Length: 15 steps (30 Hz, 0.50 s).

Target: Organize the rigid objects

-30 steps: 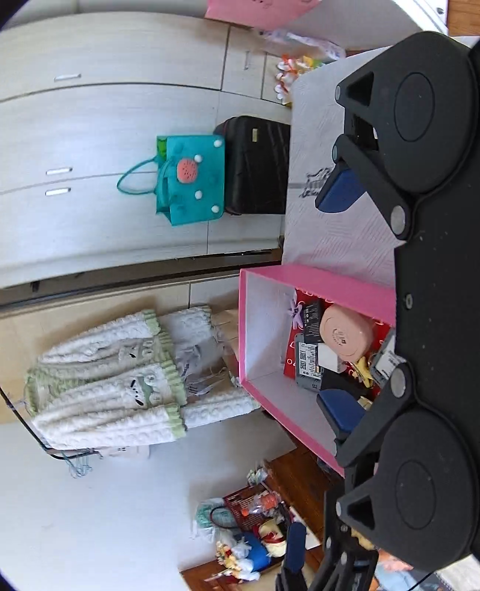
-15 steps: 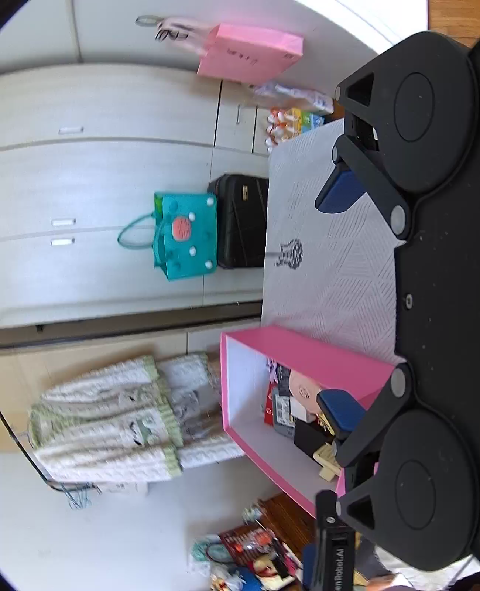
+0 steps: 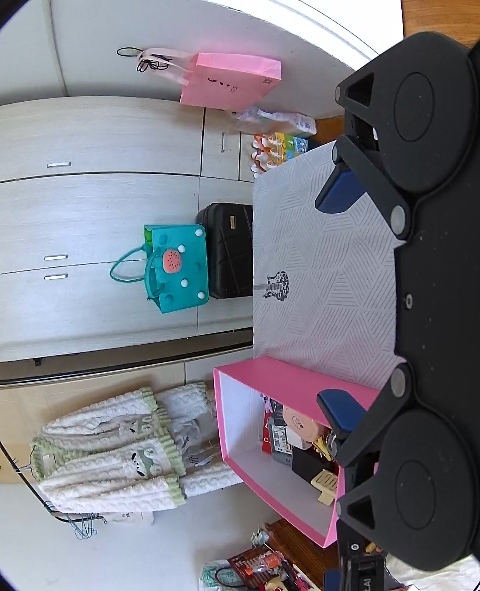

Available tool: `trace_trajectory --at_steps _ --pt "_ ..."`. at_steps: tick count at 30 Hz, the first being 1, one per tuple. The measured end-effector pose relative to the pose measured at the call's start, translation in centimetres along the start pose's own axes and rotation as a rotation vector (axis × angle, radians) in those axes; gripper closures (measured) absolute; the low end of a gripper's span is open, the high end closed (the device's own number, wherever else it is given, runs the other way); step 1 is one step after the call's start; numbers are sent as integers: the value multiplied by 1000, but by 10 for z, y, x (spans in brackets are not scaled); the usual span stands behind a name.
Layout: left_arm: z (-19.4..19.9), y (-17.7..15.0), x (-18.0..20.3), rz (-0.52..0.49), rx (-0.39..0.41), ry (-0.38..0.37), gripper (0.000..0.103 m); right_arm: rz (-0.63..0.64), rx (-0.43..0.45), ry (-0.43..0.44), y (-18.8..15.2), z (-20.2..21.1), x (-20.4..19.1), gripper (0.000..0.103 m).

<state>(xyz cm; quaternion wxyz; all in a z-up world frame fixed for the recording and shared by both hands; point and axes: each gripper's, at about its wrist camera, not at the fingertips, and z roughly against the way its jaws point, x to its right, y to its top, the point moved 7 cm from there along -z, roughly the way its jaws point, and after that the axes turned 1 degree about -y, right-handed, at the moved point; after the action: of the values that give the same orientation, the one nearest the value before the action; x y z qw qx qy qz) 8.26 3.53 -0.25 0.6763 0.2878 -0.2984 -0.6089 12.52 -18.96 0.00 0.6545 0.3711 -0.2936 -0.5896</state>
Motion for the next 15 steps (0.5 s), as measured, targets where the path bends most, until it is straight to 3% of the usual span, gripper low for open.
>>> trace_trajectory --at_steps 15 --pt "-4 -12 14 -26 -5 11 0 35 14 14 -9 11 -5 0"
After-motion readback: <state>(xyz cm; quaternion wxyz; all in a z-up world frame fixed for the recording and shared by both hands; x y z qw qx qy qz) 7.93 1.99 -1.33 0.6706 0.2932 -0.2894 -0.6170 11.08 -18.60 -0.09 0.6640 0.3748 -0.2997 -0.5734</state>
